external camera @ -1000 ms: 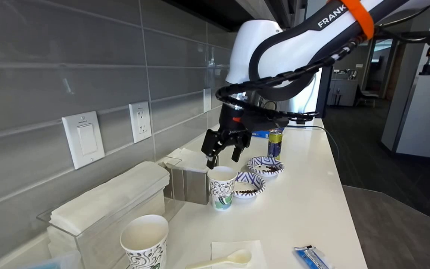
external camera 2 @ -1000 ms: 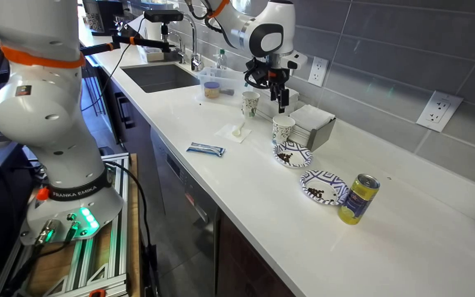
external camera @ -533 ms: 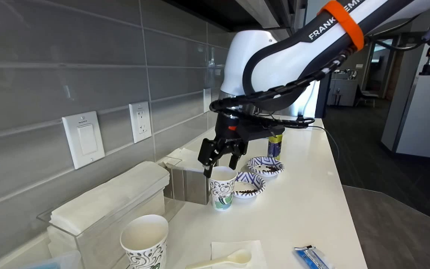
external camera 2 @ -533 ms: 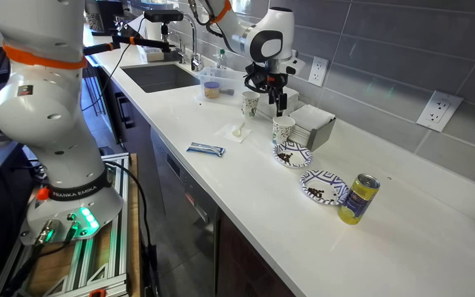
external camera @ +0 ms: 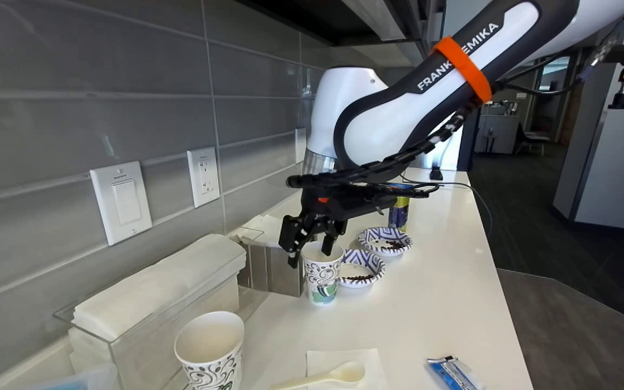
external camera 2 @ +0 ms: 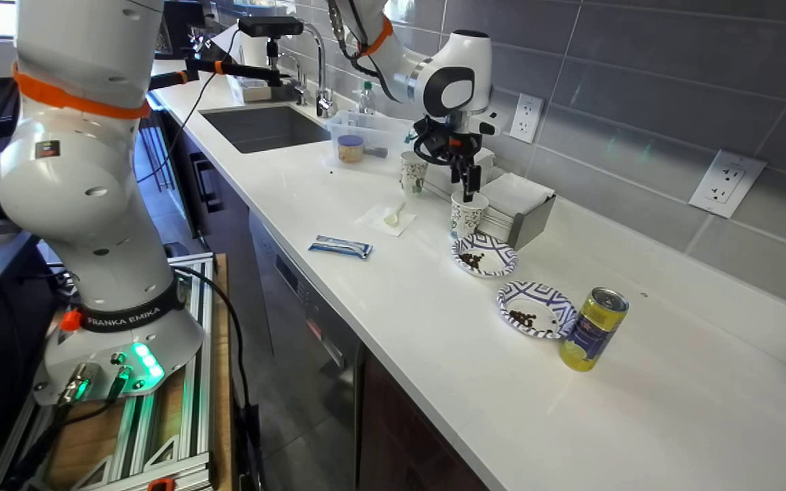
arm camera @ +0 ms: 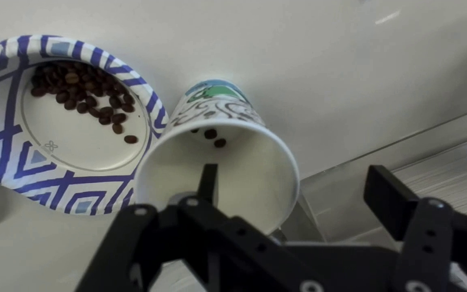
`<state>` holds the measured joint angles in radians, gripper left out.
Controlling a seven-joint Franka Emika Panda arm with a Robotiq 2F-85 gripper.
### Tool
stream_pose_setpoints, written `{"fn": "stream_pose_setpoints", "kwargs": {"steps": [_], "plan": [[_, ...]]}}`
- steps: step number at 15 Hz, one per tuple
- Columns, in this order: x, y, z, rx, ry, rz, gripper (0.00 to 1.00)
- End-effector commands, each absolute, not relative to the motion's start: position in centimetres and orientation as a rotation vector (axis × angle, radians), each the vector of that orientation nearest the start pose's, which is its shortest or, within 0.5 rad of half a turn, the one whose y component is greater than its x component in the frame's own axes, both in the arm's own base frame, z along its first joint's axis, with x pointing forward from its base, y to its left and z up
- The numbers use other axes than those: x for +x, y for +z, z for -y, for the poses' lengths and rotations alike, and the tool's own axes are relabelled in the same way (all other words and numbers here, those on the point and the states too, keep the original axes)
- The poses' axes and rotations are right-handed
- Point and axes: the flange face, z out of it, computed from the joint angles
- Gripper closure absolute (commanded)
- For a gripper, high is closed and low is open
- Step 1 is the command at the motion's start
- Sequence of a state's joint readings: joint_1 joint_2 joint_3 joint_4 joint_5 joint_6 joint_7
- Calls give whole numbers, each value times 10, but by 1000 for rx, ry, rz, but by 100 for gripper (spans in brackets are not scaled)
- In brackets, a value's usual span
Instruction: Pour the beans out of the cup
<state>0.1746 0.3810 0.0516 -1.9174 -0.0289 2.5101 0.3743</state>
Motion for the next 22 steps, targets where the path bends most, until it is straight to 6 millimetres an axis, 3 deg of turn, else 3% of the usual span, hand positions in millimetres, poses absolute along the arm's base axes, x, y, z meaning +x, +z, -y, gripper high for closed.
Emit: {"fn": "stream_pose_setpoints", "kwargs": {"steps": [1,8,13,15,17,22], "plan": [[639,314,-153,-3066,-342,-198,40],[643,314,-164,-3099,-342,-175,81],[640,311,-164,-3135,-328,-180,78],[639,310,-163,-3144,-318,-185,84],[636,312,-161,-3153,-307,-195,97],[623,332,-149,-3150,-271,-283,99]]}}
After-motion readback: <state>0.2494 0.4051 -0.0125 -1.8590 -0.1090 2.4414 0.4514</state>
